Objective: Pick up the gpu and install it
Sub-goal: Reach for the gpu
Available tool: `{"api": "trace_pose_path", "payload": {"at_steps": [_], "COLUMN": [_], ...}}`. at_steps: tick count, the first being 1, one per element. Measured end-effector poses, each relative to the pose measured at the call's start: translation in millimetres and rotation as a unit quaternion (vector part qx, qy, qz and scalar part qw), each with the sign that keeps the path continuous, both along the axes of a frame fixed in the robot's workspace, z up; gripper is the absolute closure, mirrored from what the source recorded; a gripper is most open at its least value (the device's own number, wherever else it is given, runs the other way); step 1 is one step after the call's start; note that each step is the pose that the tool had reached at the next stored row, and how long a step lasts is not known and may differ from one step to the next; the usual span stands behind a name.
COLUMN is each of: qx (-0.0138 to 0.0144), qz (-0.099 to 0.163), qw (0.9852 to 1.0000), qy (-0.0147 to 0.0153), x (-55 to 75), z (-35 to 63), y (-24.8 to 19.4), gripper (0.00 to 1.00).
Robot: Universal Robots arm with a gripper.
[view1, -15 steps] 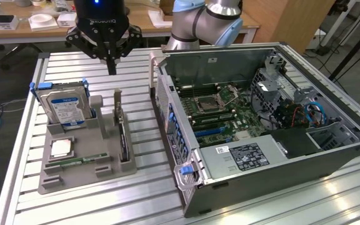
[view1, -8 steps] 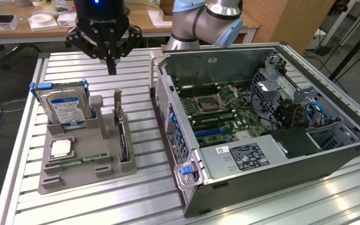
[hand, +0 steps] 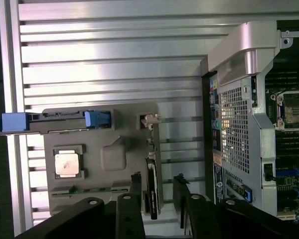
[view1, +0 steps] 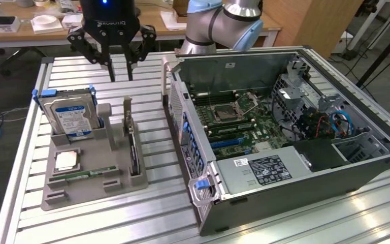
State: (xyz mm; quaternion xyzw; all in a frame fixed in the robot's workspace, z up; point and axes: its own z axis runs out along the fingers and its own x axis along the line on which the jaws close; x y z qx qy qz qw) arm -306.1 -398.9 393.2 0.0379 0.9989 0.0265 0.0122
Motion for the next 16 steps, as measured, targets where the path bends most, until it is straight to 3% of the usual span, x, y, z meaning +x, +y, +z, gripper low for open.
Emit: {"api": "trace_pose_path", "payload": {"at_steps": [1,2,10,16], "qx": [0.0,0.0,-0.0001,0.0], "qz": [0.0,0.0,0.0,0.0], "qw": [1.0,1.0,1.0,1.0], "qy": [0.0,0.0,0.0,0.0], "x": [0.0,0.0,-0.1,0.0], "z": [0.0,0.0,-0.3,-2.3], "y": [0.0,0.0,-0.1,-3.8], "gripper": [0.59,0.53,0.53,0.53]}}
